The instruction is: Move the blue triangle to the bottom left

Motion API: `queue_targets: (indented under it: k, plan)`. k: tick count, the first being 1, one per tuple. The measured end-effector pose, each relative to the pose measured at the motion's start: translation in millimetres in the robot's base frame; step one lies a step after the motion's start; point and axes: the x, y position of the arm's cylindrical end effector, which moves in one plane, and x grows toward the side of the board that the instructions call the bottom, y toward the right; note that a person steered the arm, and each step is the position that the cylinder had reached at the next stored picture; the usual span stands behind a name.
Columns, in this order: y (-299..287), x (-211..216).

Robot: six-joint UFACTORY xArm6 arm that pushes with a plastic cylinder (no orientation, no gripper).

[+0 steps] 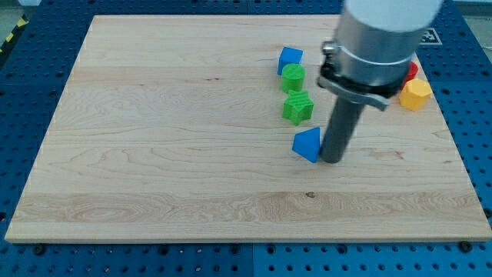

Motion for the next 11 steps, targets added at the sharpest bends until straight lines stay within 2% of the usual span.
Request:
queue_targets:
  k: [3, 4, 5, 7, 11]
  plan:
    - [-19, -47]
    - [-20, -50]
    - [-25, -49]
    - [-75, -44]
    - [-88, -11]
